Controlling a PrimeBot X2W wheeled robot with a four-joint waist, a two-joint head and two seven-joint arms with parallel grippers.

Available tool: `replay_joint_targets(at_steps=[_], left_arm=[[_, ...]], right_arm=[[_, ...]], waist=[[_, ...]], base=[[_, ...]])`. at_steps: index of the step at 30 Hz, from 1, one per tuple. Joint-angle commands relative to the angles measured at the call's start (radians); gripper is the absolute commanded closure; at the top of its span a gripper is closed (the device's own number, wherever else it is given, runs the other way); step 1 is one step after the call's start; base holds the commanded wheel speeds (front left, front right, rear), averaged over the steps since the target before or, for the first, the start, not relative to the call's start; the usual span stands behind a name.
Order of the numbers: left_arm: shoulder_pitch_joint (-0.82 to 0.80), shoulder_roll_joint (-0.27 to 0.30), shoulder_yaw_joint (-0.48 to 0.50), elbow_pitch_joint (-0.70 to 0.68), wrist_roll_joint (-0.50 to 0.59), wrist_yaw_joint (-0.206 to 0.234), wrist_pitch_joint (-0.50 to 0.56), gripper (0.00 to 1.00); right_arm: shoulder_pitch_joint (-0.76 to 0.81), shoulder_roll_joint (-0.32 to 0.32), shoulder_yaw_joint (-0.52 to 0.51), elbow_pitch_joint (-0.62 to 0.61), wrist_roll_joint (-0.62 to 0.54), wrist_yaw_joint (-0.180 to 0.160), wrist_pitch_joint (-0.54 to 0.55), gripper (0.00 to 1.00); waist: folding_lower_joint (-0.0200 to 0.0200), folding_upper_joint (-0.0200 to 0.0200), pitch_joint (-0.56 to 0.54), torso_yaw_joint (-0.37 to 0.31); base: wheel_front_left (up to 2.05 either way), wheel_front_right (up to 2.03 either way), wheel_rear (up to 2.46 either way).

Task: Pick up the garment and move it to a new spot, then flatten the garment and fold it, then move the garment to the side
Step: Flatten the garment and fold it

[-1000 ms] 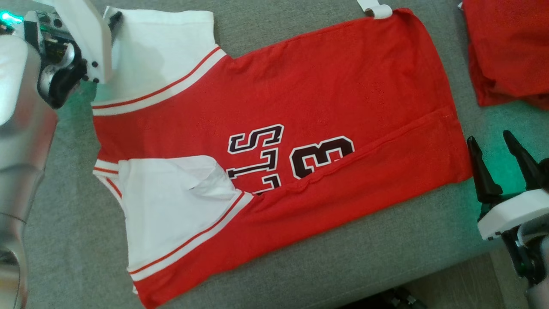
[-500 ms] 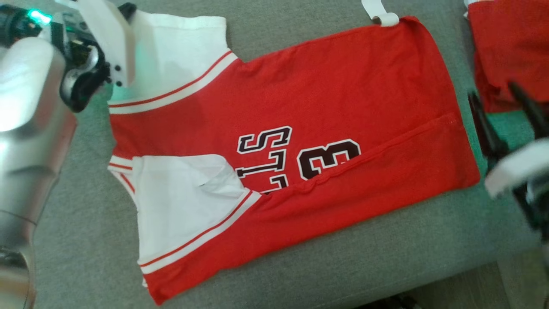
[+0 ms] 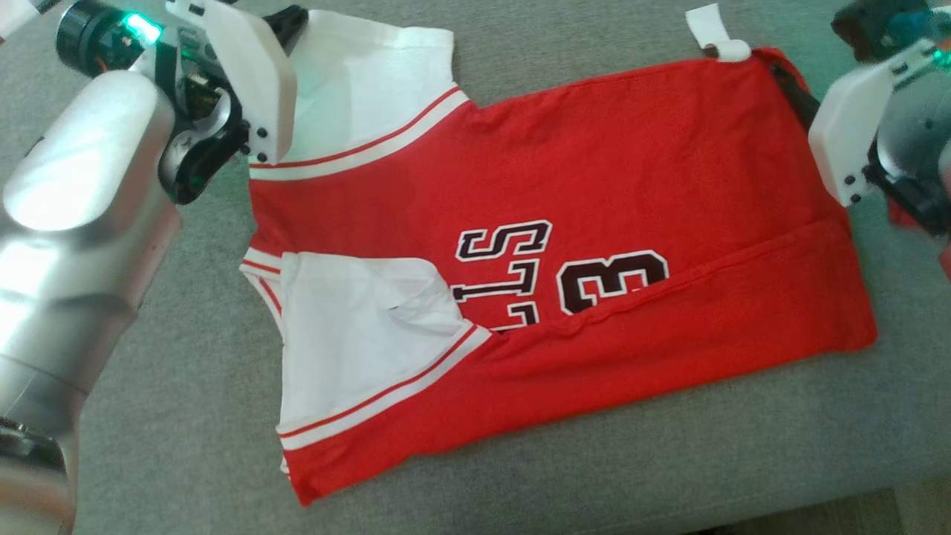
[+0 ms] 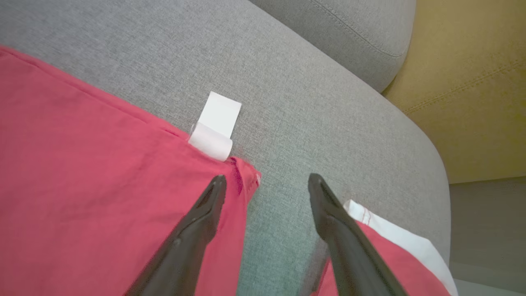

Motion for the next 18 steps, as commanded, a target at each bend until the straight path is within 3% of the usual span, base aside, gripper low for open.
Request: replay_joint_targets(at_steps=[1, 7, 10, 11, 12, 13, 14, 15, 16, 17, 18], left_arm=[[-0.073, 0.028, 0.023, -0.031, -0.006, 0.002, -0.011, 1.0], [-0.094, 0.028, -0.011, -0.032, -0.026, 0.002, -0.032, 1.0], [-0.104, 0.029, -0.026, -0.028, -0.036, 0.002, -0.041, 1.0], [-0.107, 0.029, -0.031, -0.026, -0.039, 0.002, -0.044, 1.0], [-0.107, 0.029, -0.031, -0.026, -0.039, 0.002, -0.044, 1.0], [-0.112, 0.029, -0.041, -0.02, -0.045, 0.002, -0.05, 1.0], [-0.112, 0.029, -0.041, -0.02, -0.045, 0.002, -0.05, 1.0], [-0.118, 0.03, -0.052, -0.014, -0.052, 0.002, -0.057, 1.0], [-0.12, 0.03, -0.057, -0.011, -0.056, 0.002, -0.061, 1.0], [-0.12, 0.03, -0.057, -0.011, -0.056, 0.002, -0.061, 1.0], [-0.122, 0.03, -0.061, -0.008, -0.06, 0.002, -0.064, 1.0]], right_arm=[[-0.009, -0.026, 0.017, -0.005, 0.007, -0.001, 0.003, 0.0], [-0.073, -0.028, 0.087, 0.075, 0.027, -0.001, -0.028, 0.0], [-0.095, -0.025, 0.116, 0.106, 0.035, -0.001, -0.039, 0.11], [-0.104, -0.025, 0.126, 0.114, 0.035, -0.001, -0.044, 0.2], [-0.104, -0.025, 0.126, 0.114, 0.035, -0.001, -0.044, 0.2], [-0.117, -0.026, 0.141, 0.13, 0.034, -0.001, -0.055, 0.51], [-0.117, -0.026, 0.141, 0.13, 0.034, -0.001, -0.055, 0.51], [-0.126, -0.026, 0.154, 0.144, 0.038, -0.001, -0.062, 0.64], [-0.129, -0.025, 0.161, 0.151, 0.042, -0.001, -0.064, 0.88], [-0.129, -0.025, 0.161, 0.151, 0.042, -0.001, -0.064, 0.88], [-0.132, -0.025, 0.166, 0.156, 0.048, -0.001, -0.065, 1.0]], waist=[[0.0, 0.0, 0.005, 0.007], [0.0, 0.0, 0.014, 0.019], [0.0, 0.0, 0.019, 0.022], [0.0, 0.0, 0.021, 0.023], [0.0, 0.0, 0.021, 0.023], [0.0, 0.0, 0.022, 0.025], [0.0, 0.0, 0.022, 0.025], [0.0, 0.0, 0.022, 0.026], [0.0, 0.0, 0.022, 0.026], [0.0, 0.0, 0.022, 0.026], [0.0, 0.0, 0.021, 0.027]], base=[[0.0, 0.0, 0.0], [0.0, 0.0, 0.0], [0.0, 0.0, 0.0], [0.0, 0.0, 0.0], [0.0, 0.0, 0.0], [0.0, 0.0, 0.0], [0.0, 0.0, 0.0], [0.0, 0.0, 0.0], [0.0, 0.0, 0.0], [0.0, 0.0, 0.0], [0.0, 0.0, 0.0]])
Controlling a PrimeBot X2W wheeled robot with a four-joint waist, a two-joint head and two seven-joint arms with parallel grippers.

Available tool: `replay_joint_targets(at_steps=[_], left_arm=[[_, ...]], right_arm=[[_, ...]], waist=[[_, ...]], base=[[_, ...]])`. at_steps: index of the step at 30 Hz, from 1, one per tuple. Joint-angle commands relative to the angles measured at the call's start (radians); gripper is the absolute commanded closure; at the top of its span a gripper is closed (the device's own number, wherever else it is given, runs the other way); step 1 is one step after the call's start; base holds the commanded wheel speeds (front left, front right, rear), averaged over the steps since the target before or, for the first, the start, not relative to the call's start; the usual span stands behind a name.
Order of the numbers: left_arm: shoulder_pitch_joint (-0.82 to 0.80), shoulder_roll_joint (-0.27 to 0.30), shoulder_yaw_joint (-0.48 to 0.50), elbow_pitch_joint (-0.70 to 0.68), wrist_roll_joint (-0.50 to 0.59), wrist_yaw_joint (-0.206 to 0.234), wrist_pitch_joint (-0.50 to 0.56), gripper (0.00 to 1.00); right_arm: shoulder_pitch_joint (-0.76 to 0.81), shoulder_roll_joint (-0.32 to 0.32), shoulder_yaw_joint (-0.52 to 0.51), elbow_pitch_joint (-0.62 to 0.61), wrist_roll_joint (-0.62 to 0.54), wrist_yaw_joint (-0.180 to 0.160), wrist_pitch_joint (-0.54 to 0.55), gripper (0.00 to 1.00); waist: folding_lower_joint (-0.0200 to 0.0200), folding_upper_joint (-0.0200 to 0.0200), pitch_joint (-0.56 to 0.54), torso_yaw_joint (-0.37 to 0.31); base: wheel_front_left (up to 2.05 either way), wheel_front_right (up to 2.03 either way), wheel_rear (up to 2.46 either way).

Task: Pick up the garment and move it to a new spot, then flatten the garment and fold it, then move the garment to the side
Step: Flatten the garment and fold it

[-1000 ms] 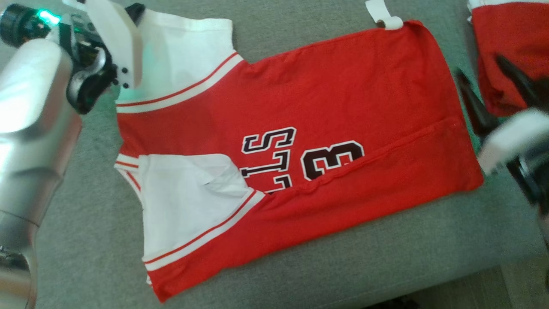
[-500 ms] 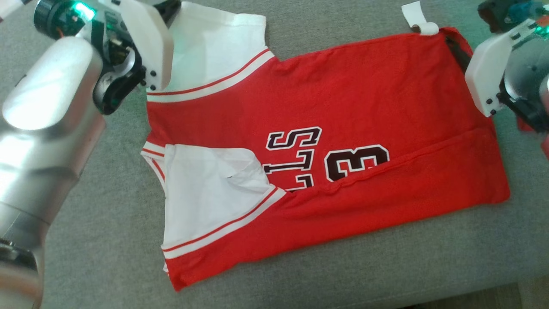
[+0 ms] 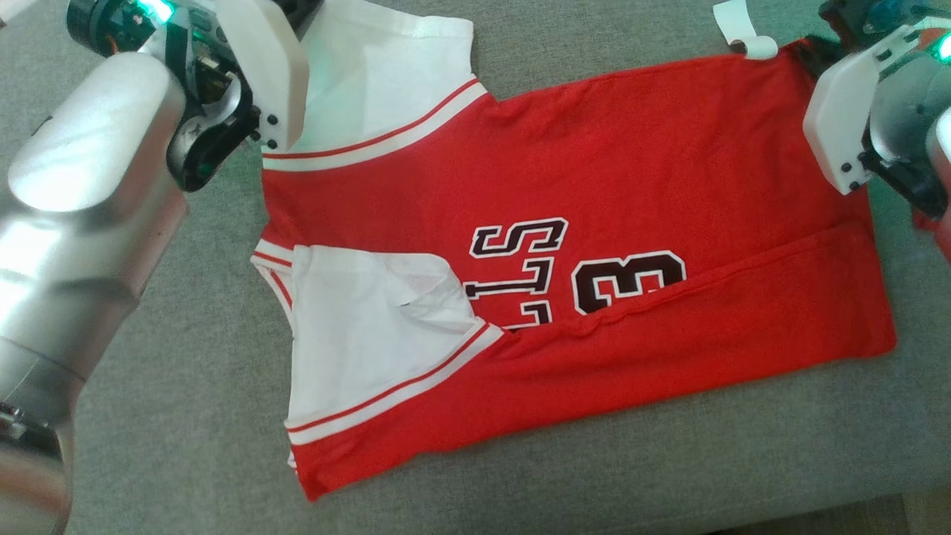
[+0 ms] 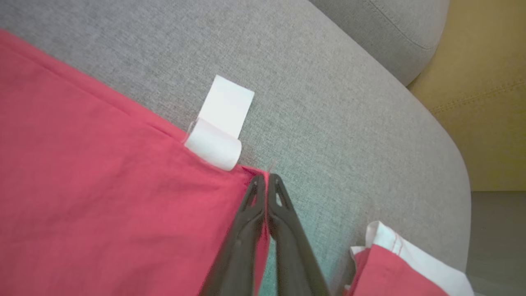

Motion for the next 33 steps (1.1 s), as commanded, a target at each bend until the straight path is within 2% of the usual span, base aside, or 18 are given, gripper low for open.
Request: replay_joint_targets(at_steps=[1, 6, 9, 13, 19, 26, 30, 33], left_arm=[[-0.065, 0.031, 0.023, -0.017, -0.008, 0.002, -0.016, 1.0], [-0.073, 0.034, 0.005, -0.002, -0.026, 0.002, -0.057, 1.0], [-0.076, 0.035, -0.002, 0.002, -0.03, 0.002, -0.108, 1.0], [-0.069, 0.033, 0.006, 0.005, -0.061, 0.002, -0.173, 1.0], [-0.06, 0.048, 0.026, -0.02, -0.141, 0.002, -0.224, 1.0], [-0.081, 0.059, 0.069, -0.044, -0.166, 0.002, -0.353, 1.0], [-0.046, 0.063, 0.056, -0.082, -0.195, 0.002, -0.362, 1.0], [0.001, 0.088, 0.042, -0.135, -0.219, 0.002, -0.36, 1.0]], right_arm=[[-0.006, -0.022, 0.003, -0.012, 0.014, -0.001, -0.009, 1.0], [-0.001, -0.023, -0.017, 0.018, 0.079, -0.001, -0.024, 1.0], [0.023, -0.018, -0.092, 0.035, 0.163, -0.001, -0.075, 1.0], [0.083, -0.007, -0.216, 0.039, 0.345, -0.001, -0.129, 1.0], [0.161, -0.064, -0.315, 0.006, 0.482, -0.001, -0.167, 1.0], [0.192, -0.098, -0.387, -0.034, 0.504, -0.001, -0.228, 1.0], [0.24, -0.112, -0.391, -0.065, 0.487, -0.001, -0.232, 1.0], [0.292, -0.119, -0.404, -0.091, 0.478, -0.001, -0.239, 1.0]], waist=[[0.0, 0.0, -0.001, 0.0], [0.0, 0.0, -0.005, 0.006], [0.0, 0.0, -0.01, 0.016], [0.0, 0.0, -0.023, 0.032], [0.0, 0.0, -0.034, 0.052], [0.0, 0.0, -0.051, 0.075], [0.0, 0.0, -0.07, 0.089], [0.0, 0.0, -0.085, 0.097]], base=[[0.0, 0.0, 0.0], [0.0, 0.0, 0.0], [0.0, 0.0, 0.0], [0.0, 0.0, 0.0], [0.0, 0.0, 0.0], [0.0, 0.0, 0.0], [0.0, 0.0, 0.0], [0.0, 0.0, 0.0]])
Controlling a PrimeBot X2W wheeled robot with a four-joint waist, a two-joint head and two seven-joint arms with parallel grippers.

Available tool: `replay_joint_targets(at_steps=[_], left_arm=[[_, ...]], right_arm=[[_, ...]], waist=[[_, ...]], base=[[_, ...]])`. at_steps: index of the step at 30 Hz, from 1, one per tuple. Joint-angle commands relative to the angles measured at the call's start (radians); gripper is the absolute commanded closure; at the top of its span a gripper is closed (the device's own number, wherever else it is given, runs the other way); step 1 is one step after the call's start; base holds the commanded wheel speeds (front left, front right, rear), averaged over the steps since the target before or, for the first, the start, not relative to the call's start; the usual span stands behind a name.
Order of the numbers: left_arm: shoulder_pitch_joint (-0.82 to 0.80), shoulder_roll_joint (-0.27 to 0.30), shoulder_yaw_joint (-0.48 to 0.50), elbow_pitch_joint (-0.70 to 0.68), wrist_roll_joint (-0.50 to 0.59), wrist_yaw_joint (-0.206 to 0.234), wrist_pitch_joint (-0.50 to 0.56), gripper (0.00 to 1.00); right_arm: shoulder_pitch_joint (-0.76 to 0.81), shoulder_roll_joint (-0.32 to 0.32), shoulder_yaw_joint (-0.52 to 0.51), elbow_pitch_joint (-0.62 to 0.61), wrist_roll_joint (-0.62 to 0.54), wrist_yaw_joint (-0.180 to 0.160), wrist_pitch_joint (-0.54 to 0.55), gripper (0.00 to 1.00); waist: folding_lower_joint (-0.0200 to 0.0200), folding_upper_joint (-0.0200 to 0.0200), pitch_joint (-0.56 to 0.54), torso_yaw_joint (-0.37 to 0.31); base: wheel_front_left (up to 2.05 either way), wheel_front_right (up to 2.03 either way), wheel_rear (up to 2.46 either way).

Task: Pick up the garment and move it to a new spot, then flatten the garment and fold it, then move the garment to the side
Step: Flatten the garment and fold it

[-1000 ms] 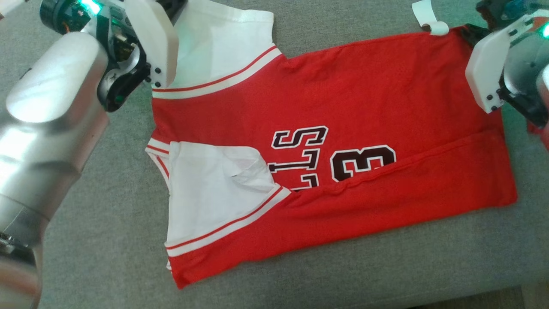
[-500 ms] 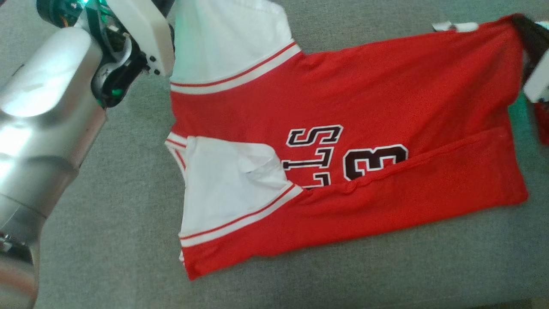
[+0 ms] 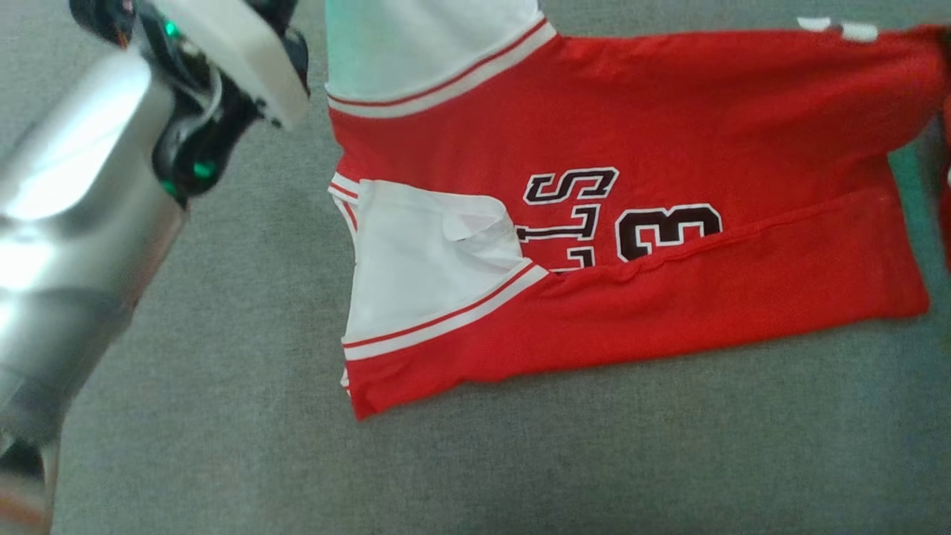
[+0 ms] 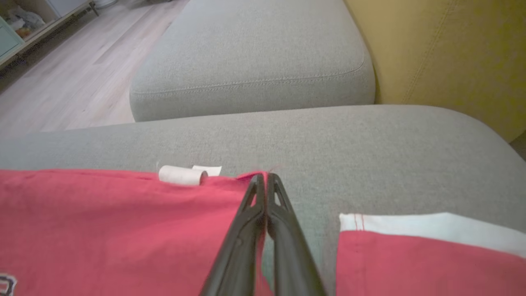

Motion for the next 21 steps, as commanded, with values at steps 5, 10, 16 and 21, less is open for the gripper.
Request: replay_joint_targets(at_steps=[5, 10, 16, 21], left_arm=[[0.098, 0.123, 0.027, -0.136, -0.043, 0.003, -0.016, 1.0], [0.252, 0.196, 0.024, -0.295, -0.08, 0.047, -0.035, 1.0], [0.407, 0.268, 0.017, -0.453, -0.101, 0.12, -0.062, 1.0], [0.536, 0.318, -0.004, -0.577, -0.096, 0.188, -0.097, 1.0]], right_arm=[[0.137, -0.032, -0.059, -0.066, -0.003, -0.001, -0.017, 1.0], [0.257, -0.016, -0.126, -0.103, -0.005, -0.001, -0.027, 1.0], [0.372, 0.016, -0.189, -0.154, -0.029, -0.001, -0.032, 1.0], [0.48, 0.063, -0.248, -0.21, -0.064, -0.001, -0.029, 1.0]], waist=[[0.0001, -0.0001, -0.038, 0.014], [0.0001, -0.0001, -0.067, 0.022], [0.0001, -0.0001, -0.092, 0.033], [0.0001, -0.0001, -0.106, 0.042]], base=[[0.0, 0.0, 0.0], [0.0, 0.0, 0.0], [0.0, 0.0, 0.0], [0.0, 0.0, 0.0]])
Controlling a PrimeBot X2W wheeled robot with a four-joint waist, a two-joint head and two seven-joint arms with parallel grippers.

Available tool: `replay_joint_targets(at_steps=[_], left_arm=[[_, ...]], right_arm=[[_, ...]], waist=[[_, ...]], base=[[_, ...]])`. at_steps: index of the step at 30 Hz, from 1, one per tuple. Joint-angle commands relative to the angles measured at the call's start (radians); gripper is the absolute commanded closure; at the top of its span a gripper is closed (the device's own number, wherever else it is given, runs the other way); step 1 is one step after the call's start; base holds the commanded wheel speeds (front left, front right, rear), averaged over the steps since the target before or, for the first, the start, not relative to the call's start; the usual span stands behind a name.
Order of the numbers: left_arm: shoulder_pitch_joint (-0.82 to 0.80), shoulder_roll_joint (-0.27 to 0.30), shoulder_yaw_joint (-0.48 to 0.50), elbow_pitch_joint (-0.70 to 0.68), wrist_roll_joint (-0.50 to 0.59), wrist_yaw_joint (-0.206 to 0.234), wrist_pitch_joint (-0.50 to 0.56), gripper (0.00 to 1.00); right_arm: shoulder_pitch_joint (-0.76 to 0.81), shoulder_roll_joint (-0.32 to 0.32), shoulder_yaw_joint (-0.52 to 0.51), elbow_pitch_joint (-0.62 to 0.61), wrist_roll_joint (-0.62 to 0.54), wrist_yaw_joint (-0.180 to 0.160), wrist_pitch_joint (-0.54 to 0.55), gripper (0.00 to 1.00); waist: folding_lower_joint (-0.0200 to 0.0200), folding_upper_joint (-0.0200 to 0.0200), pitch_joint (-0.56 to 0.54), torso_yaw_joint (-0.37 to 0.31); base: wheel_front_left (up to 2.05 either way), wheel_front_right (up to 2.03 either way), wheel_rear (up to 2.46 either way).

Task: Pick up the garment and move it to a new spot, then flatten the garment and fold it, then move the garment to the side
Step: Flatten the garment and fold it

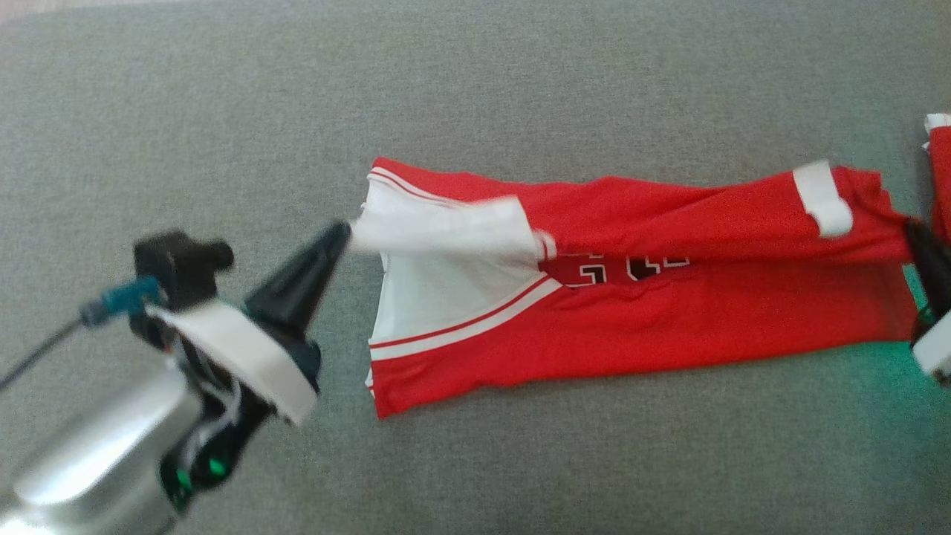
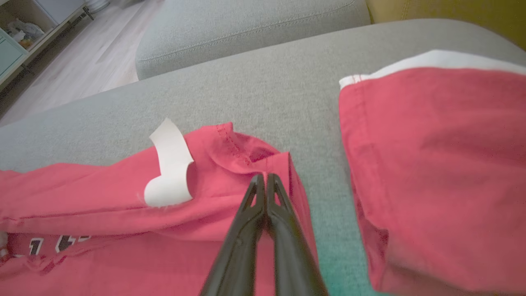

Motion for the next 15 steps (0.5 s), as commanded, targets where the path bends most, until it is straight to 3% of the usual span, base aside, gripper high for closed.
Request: replay_joint_targets(at_steps=[1, 4, 9, 10, 11, 15], left_arm=[[-0.019, 0.047, 0.038, -0.032, 0.002, 0.006, -0.013, 1.0], [0.036, 0.046, 0.012, -0.072, 0.016, 0.026, -0.034, 1.0], [0.108, -0.005, -0.033, -0.048, 0.037, 0.041, -0.083, 1.0], [0.116, -0.015, -0.038, -0.038, 0.043, 0.047, -0.093, 0.59], [0.125, -0.026, -0.04, -0.027, 0.047, 0.054, -0.105, 0.0], [0.153, -0.061, -0.034, 0.018, 0.074, 0.096, -0.177, 0.0]], right_arm=[[0.018, -0.023, -0.005, -0.034, -0.009, -0.001, -0.003, 1.0], [0.065, 0.012, -0.038, -0.058, -0.032, -0.001, -0.005, 1.0], [0.106, 0.07, -0.09, -0.06, -0.098, -0.001, -0.01, 1.0], [0.109, 0.08, -0.099, -0.058, -0.108, -0.001, -0.01, 0.55], [0.111, 0.093, -0.115, -0.054, -0.117, -0.001, -0.013, 0.0], [0.14, 0.148, -0.179, -0.059, -0.135, -0.001, -0.046, 0.0]], waist=[[0.0001, -0.0001, -0.001, 0.001], [0.0001, -0.0001, 0.0, 0.004], [0.0001, -0.0001, 0.009, 0.005], [0.0001, -0.0001, 0.008, 0.005], [0.0001, -0.0001, 0.007, 0.004], [0.0001, -0.0001, -0.013, 0.008]], base=[[0.0, 0.0, 0.0], [0.0, 0.0, 0.0], [0.0, 0.0, 0.0], [0.0, 0.0, 0.0], [0.0, 0.0, 0.0], [0.0, 0.0, 0.0]])
